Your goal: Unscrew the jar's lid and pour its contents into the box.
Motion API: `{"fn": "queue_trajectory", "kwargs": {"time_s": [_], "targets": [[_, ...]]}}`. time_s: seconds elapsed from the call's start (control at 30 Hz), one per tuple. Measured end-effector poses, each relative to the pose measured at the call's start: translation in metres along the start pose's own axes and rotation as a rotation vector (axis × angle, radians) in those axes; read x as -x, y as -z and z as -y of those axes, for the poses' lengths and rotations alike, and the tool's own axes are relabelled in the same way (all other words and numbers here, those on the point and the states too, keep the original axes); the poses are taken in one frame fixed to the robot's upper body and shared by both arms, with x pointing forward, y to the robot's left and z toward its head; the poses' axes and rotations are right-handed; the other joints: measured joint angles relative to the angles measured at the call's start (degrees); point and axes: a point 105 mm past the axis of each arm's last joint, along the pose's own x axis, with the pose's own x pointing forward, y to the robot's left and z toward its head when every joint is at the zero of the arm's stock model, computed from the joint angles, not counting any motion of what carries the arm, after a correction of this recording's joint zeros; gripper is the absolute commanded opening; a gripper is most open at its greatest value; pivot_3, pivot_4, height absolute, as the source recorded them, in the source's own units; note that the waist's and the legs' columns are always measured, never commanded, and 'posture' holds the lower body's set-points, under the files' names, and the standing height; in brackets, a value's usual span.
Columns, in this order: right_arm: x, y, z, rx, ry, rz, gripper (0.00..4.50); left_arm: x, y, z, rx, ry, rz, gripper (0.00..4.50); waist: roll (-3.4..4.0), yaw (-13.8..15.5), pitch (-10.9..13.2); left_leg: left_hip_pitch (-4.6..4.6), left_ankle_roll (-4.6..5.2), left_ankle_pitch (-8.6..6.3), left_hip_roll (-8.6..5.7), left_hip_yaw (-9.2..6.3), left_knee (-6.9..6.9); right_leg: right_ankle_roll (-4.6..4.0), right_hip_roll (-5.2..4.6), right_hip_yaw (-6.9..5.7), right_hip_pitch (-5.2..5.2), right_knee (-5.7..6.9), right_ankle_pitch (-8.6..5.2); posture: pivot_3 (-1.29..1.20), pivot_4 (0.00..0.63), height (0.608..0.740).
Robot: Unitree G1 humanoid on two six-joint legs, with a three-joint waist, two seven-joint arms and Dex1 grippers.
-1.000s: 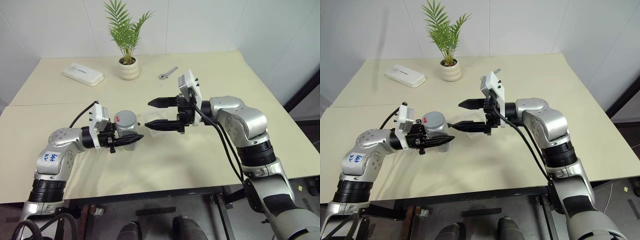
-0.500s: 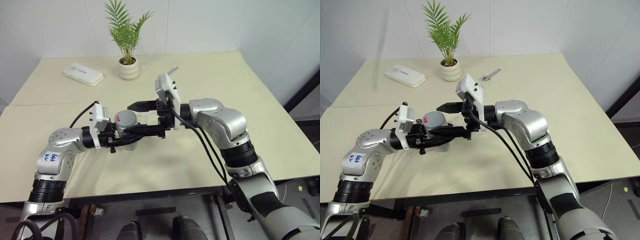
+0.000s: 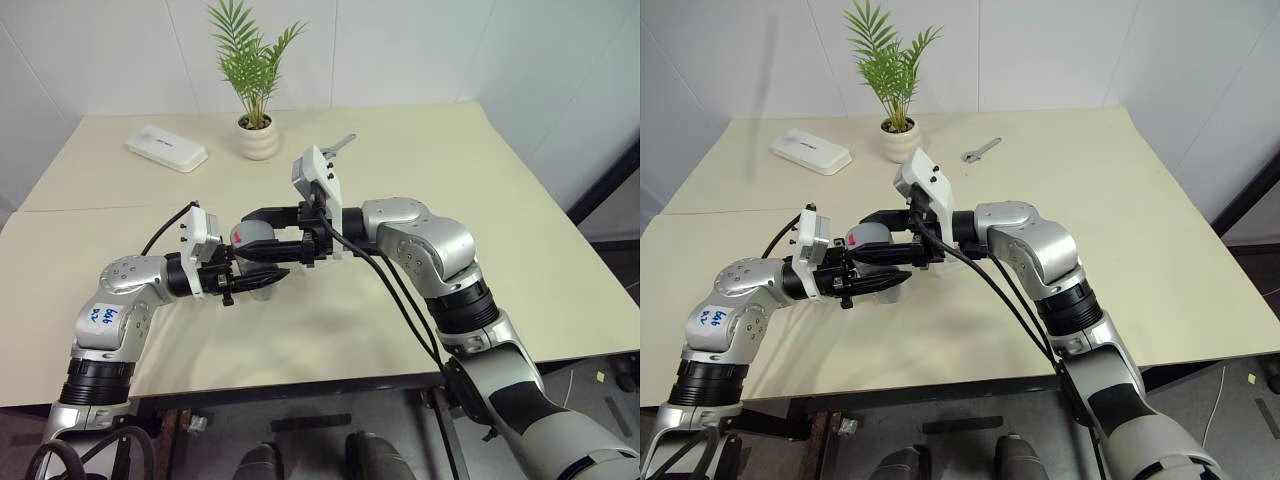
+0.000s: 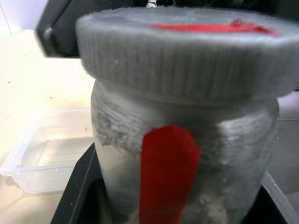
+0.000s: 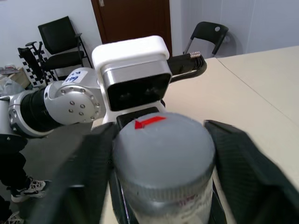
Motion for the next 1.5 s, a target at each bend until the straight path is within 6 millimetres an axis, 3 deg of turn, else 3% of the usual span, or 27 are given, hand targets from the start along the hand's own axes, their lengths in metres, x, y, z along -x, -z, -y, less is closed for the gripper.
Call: {"fn": "queue_trajectory", "kwargs": {"time_s": [0.2, 0.33, 0.43, 0.6, 0.77, 0.93, 1.03, 1.23, 1.37, 1.5], "targets": [[0.007, -0.014, 0.0, -0.103, -0.013, 0.109, 2.54, -0.002, -0.007, 0.002, -0.031, 0.004, 0.02, 1.96, 0.0, 0.0, 0.0, -0.01, 0.0, 0.0, 0.01, -0.01, -0.03, 0.0, -0.01, 0.0, -0.01, 0.0, 0.0, 0.0, 0.15, 0.74], [0.046, -0.058, 0.005, -0.139, 0.022, 0.37, 2.54, -0.001, 0.002, 0.005, -0.002, 0.001, 0.007, 1.96, -0.01, 0.11, -0.01, -0.01, 0.0, 0.0, -0.02, -0.03, -0.03, 0.0, -0.11, -0.04, 0.04, -0.05, 0.0, 0.0, 0.15, 0.74], [0.084, -0.053, 0.023, -0.125, 0.187, 0.36, 2.54, 0.002, 0.006, 0.006, 0.013, -0.008, 0.001, 1.96, -0.02, 0.22, -0.01, 0.01, 0.01, 0.0, -0.09, -0.05, -0.05, 0.01, -0.2, -0.1, 0.11, -0.21, 0.01, 0.0, 0.15, 0.74], [0.149, 0.011, 0.061, -0.069, 0.583, 0.223, 2.54, 0.004, 0.008, 0.005, 0.022, -0.025, 0.001, 1.96, -0.03, 0.15, -0.02, -0.05, 0.03, -0.01, -0.11, -0.01, -0.1, 0.07, -0.13, -0.06, 0.1, -0.35, 0.04, 0.0, 0.15, 0.74], [0.198, 0.062, 0.085, -0.003, 0.866, 0.16, 2.54, 0.001, 0.009, 0.003, 0.038, -0.042, 0.025, 1.96, -0.02, -0.28, -0.02, 0.07, 0.05, -0.02, -0.03, 0.17, -0.14, 0.11, 0.06, 0.19, 0.08, -0.32, 0.06, 0.0, 0.15, 0.74], [0.234, 0.13, 0.091, 0.05, 1.089, -0.013, 2.54, -0.002, 0.006, -0.001, 0.056, -0.069, 0.056, 1.96, -0.03, -0.19, -0.01, 0.1, 0.05, -0.02, -0.05, 0.36, -0.1, 0.27, 0.11, 0.5, 0.09, -0.36, 0.15, 0.0, 0.15, 0.74], [0.245, 0.165, 0.085, 0.002, 1.162, -0.063, 2.54, -0.002, 0.001, -0.005, 0.05, -0.079, 0.065, 1.96, -0.03, -0.37, -0.01, 0.16, 0.06, -0.02, -0.06, 0.57, -0.08, 0.39, 0.21, 0.88, 0.08, -0.36, 0.21, 0.0, 0.15, 0.74], [0.25, 0.165, 0.085, -0.008, 1.193, -0.012, 4.45, -0.004, -0.003, -0.01, 0.055, -0.084, 0.076, 1.96, -0.03, -1.28, -0.01, 0.27, 0.08, -0.01, -0.02, 0.72, -0.01, 0.5, 0.35, 1.21, 0.1, -0.33, 0.31, 0.0, 0.15, 0.74], [0.248, 0.155, 0.081, 0.007, 1.156, -0.004, 4.45, -0.006, -0.008, -0.015, 0.046, -0.084, 0.082, 1.96, -0.03, -1.44, -0.01, 0.28, 0.07, -0.01, 0.03, 0.73, -0.03, 0.49, 0.41, 1.26, 0.07, -0.31, 0.31, 0.0, 0.15, 0.74], [0.233, 0.108, 0.061, 0.089, 0.975, 0.007, 4.45, -0.008, -0.014, -0.032, 0.018, -0.113, 0.072, 1.96, 0.0, -1.15, 0.01, 0.24, 0.07, -0.01, 0.04, 0.75, -0.04, 0.5, 0.42, 1.26, 0.03, -0.3, 0.31, 0.0, 0.15, 0.74]]}}
